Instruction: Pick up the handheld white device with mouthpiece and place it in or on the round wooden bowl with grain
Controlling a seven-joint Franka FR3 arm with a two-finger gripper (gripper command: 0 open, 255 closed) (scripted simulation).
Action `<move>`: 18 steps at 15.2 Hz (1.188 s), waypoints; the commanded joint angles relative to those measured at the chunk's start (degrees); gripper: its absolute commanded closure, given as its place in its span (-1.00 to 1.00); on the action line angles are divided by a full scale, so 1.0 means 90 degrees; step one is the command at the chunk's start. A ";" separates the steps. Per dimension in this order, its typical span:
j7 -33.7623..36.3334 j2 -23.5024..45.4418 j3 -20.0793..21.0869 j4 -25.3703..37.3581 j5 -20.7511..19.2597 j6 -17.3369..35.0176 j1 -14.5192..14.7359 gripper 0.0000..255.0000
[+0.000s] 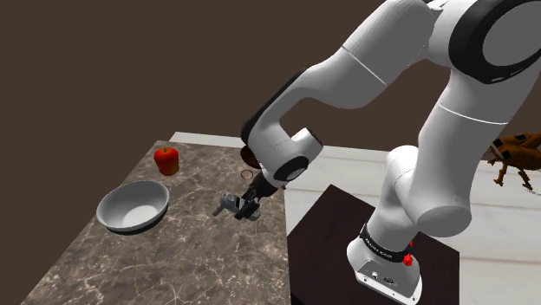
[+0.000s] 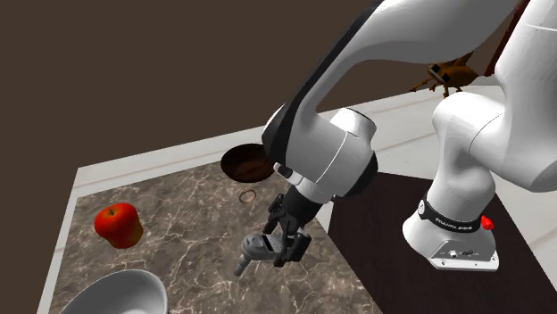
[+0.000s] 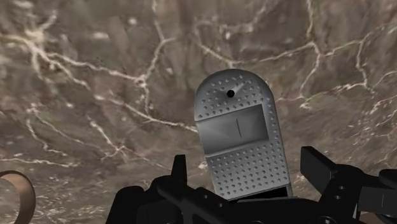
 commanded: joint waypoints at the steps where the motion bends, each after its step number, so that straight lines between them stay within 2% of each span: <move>1: -0.0505 0.0337 -0.0020 0.0235 0.0463 -0.0073 -0.0014 -1.00; 9: -0.0504 0.0337 -0.0034 0.0235 0.0462 -0.0074 0.0000 -1.00; 10: -0.0504 0.0337 -0.0034 0.0235 0.0462 -0.0074 0.0000 1.00; 18: -0.0503 0.0338 -0.0034 0.0235 0.0462 -0.0074 0.0000 1.00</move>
